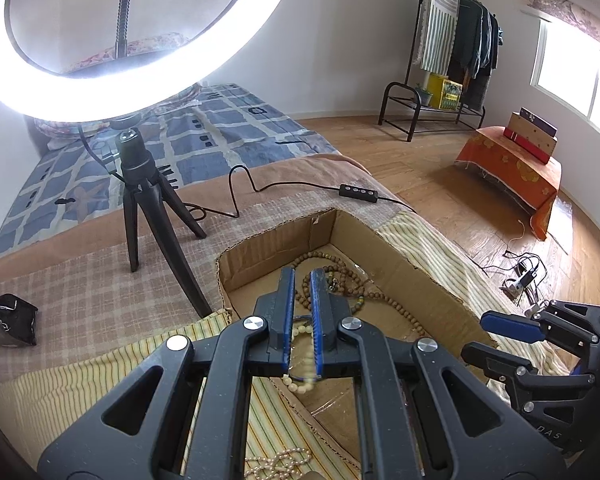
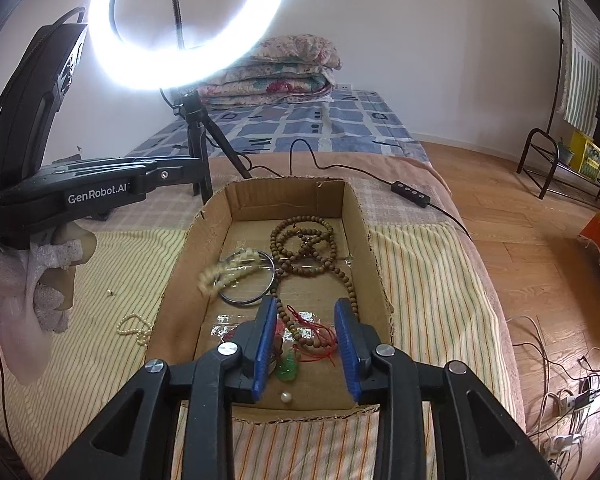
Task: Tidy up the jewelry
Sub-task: 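Lower the jade pendant and bead bracelet into the box and open both grippers, then move the left gripper to the second pearl earring while the right gripper approaches the pearl necklace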
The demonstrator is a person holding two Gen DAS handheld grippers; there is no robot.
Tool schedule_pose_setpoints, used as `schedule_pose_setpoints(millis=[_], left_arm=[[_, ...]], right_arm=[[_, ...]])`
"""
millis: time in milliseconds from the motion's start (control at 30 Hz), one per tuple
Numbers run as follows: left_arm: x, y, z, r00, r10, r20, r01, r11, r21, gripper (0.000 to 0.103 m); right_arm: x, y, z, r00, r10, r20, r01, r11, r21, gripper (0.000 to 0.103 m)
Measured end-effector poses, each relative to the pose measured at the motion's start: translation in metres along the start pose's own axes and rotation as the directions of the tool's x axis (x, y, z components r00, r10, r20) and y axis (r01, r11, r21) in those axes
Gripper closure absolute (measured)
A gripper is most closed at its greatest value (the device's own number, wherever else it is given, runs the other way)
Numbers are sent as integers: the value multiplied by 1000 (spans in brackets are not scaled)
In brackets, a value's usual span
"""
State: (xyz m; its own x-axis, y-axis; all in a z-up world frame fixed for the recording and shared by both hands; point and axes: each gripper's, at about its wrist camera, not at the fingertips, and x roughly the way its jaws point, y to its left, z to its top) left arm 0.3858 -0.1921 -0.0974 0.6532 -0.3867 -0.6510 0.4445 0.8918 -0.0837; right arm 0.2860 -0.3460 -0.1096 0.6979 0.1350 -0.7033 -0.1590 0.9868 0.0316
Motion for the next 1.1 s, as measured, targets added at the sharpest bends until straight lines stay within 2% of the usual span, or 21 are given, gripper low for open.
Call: schedule_pose_setpoints(millis=[67,200,367,400,467,567,667,867,1100], left_arm=[[-3,0,0,1000,1,2,-1,1000,-2,98],[-9,2,-1,1000,2,7,-2,1000,-8,97],[-22,7,-2,1000,7,11,-7,1000,-2,96],[-26,8,-3,1000,9,13,-9,1000,-1,93],[-35,13,-4,1000,4,21,-4,1000,-8,73],[-49,23,-5,999,5,38,-3,1000,-28,58],[-63,35,-7,999,10,52,-8,999,-50,47],[-88,62,-21,997,21,71,-18,999,-42,47],[-102,96,-47,997,58,46,-55,997,-50,47]], right_arm=[[-2,0,0,1000,-6,5,6,1000,0,65],[-7,3,-2,1000,-4,7,4,1000,-6,62],[-17,13,-4,1000,-3,29,4,1000,-14,43],[-19,15,-4,999,-3,33,3,1000,-19,40],[-24,21,-5,999,-2,44,3,1000,-30,34],[-32,30,-7,998,0,57,3,999,-46,27],[-38,38,-9,998,10,65,-6,998,-56,24],[-48,64,-15,996,50,69,-43,995,-90,24],[-51,93,-24,993,96,62,-87,988,-131,24]])
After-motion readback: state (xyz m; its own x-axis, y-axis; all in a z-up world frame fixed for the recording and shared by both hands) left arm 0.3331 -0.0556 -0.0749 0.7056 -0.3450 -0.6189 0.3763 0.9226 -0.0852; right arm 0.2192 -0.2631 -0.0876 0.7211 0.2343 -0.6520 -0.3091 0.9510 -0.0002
